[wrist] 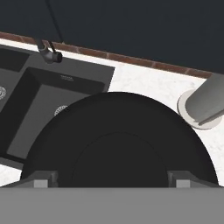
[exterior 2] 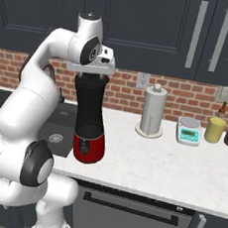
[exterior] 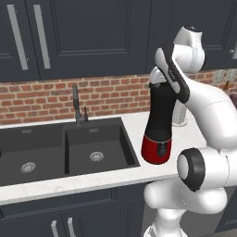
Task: Close the lid blender by securely placing the lid on top.
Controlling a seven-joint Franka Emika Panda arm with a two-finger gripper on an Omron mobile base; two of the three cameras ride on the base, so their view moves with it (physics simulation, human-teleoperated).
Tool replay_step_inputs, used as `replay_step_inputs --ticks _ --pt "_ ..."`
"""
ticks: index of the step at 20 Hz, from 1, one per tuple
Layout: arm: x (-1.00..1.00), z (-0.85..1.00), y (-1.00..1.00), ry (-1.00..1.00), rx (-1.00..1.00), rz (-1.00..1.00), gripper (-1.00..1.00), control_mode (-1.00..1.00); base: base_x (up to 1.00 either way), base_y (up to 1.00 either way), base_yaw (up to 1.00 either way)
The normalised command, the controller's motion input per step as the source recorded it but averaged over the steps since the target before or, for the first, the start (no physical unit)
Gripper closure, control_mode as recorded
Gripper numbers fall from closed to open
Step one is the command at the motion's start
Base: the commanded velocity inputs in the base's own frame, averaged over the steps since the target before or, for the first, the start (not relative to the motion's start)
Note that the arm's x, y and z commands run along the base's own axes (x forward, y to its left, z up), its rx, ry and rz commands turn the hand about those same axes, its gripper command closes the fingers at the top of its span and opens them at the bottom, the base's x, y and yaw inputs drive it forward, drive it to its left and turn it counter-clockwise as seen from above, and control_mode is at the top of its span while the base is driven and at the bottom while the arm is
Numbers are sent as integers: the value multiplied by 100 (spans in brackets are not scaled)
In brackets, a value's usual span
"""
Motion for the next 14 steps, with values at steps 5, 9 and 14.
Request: replay_step_inputs --ticks 5,9,14 --pt "-30 0 0 0 0 0 -100 -100 0 0 0" --pt "-45 0 0 0 0 0 -100 -100 0 0 0" --pt "-52 0 0 0 0 0 -100 -100 0 0 0"
